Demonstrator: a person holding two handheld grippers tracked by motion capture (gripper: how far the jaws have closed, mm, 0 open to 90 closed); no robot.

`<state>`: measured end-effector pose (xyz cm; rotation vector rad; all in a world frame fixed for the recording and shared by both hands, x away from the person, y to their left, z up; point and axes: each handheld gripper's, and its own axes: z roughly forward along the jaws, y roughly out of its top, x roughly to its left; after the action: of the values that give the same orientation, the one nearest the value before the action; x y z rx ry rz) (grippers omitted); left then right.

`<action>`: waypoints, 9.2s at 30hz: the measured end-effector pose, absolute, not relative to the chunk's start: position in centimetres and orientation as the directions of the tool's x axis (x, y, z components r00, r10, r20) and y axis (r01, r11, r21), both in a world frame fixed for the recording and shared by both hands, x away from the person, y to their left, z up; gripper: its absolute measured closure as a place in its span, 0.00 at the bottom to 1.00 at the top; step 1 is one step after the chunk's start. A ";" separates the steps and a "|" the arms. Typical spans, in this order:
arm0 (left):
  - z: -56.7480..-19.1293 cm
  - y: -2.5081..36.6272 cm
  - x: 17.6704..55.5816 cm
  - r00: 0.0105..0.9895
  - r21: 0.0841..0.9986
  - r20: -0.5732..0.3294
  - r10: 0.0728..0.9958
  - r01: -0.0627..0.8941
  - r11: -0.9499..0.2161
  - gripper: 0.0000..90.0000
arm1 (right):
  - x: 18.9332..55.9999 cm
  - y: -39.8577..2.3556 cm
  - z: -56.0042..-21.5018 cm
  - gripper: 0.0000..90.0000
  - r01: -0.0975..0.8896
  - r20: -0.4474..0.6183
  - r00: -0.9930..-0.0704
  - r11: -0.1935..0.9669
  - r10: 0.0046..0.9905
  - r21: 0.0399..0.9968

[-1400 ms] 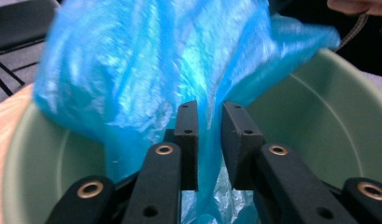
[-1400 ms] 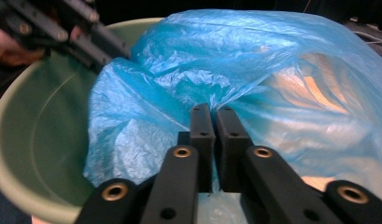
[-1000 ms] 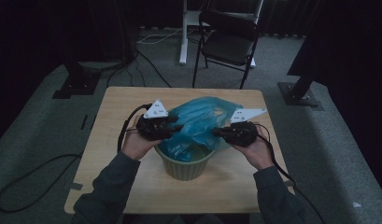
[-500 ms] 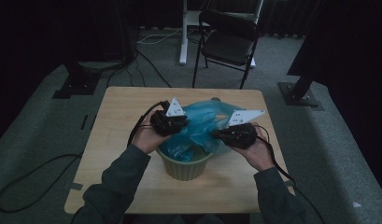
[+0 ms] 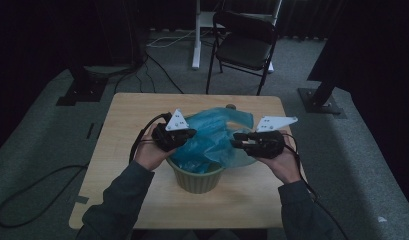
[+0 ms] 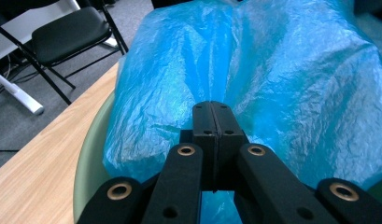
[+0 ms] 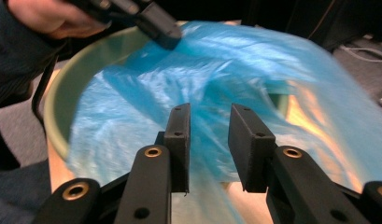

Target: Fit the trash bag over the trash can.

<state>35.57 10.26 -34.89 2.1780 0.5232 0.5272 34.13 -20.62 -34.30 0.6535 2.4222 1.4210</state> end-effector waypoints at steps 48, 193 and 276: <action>-35.8 15.4 33.6 0.773 0.855 0.156 0.615 0.207 -0.476 1.00 | 37.2 -19.9 -35.3 1.00 0.334 -0.033 -0.816 0.517 0.578 0.788; -37.8 18.9 35.8 0.593 0.840 0.140 0.793 0.353 -0.412 1.00 | 40.0 -21.6 -36.3 1.00 0.478 -0.005 -0.672 0.438 0.741 0.761; -34.4 17.1 36.9 0.788 0.895 -0.006 0.615 0.279 -0.348 0.59 | 38.5 -20.6 -37.4 0.96 0.442 0.019 -0.759 0.494 0.651 0.748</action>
<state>36.89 17.05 -34.39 1.9437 0.6732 0.4083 38.47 -20.58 -37.44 0.9278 2.4748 1.1247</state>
